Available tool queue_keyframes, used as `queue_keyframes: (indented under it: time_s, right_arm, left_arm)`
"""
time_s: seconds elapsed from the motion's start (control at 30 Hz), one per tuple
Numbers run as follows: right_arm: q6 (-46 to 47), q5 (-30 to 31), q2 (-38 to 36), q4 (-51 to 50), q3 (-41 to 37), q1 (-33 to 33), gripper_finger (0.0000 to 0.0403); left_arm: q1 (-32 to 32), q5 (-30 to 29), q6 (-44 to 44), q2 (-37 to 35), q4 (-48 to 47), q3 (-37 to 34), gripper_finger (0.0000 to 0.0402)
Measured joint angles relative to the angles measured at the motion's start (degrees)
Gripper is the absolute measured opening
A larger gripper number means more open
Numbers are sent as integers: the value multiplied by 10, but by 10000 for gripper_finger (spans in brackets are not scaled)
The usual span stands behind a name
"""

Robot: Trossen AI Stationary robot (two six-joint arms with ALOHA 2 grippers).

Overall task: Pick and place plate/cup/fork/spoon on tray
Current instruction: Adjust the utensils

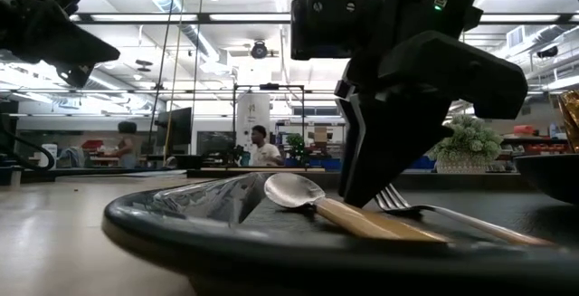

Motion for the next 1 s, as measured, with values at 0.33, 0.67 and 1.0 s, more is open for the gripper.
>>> queue_keyframes:
  time_s: [0.33,0.67,1.0]
  right_arm:
    - [18,-2,-1,-22,0,2,134]
    - [23,18,-22,-20,-2,1,134]
    - [-16,13,-31,129,-2,-1,134]
  left_arm:
    - [0,4,-33,0,-35,0,9]
    - [0,7,-16,-9,-32,0,8]
    - [-34,-5,30,-86,-50,0,4]
